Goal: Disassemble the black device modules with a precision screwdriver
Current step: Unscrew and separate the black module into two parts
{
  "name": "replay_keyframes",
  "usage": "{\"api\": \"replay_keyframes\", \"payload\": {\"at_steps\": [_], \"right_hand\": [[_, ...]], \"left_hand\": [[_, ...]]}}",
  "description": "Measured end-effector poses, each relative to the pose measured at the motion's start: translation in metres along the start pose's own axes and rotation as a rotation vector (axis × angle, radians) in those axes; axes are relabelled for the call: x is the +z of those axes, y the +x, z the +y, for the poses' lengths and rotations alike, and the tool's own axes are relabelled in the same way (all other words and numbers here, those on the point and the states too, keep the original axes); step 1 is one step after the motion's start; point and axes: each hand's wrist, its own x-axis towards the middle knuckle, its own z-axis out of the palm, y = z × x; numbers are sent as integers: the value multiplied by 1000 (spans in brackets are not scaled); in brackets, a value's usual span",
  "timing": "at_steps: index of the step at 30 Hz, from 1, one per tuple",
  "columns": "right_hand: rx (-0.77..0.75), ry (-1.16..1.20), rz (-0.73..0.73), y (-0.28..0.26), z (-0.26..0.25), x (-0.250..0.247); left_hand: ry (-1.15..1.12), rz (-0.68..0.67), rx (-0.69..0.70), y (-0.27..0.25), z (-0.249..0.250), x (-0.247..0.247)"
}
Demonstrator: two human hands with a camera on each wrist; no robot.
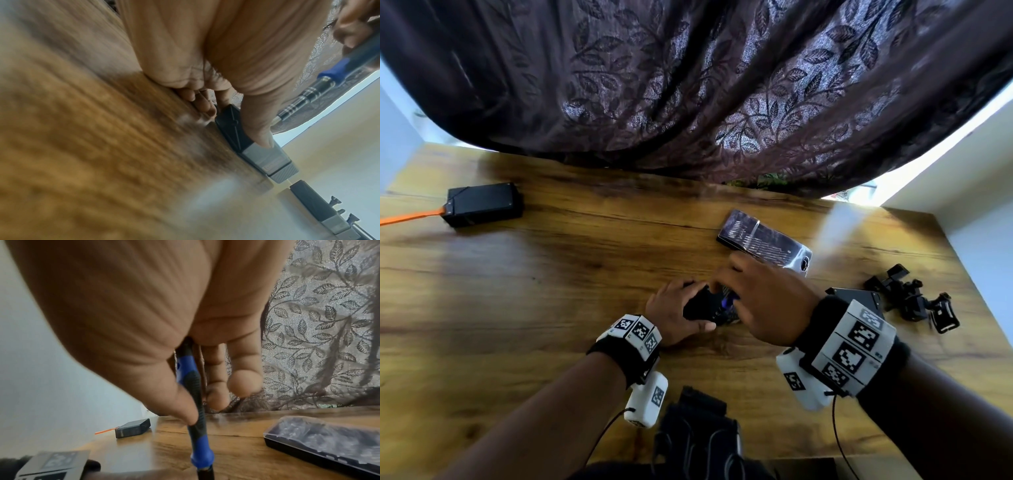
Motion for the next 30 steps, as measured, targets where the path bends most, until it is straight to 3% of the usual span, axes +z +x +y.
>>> {"api": "replay_keyframes", "payload": {"at_steps": [7, 10, 17, 25, 30], "right_hand": [[61, -46, 87, 5, -7, 2], [112, -71, 59, 6, -4, 0], [-19, 2, 0, 2, -1, 1], [137, -91, 62, 5, -3, -1], [26, -26, 8, -2, 1, 3]], "left_hand": [[-4, -16, -6, 0, 2, -1], [-13, -27, -4, -2, 4, -4], [-7, -25, -7, 0, 1, -2], [-26, -23, 6, -2, 3, -4], [-17, -17, 6, -2, 0, -3]]}}
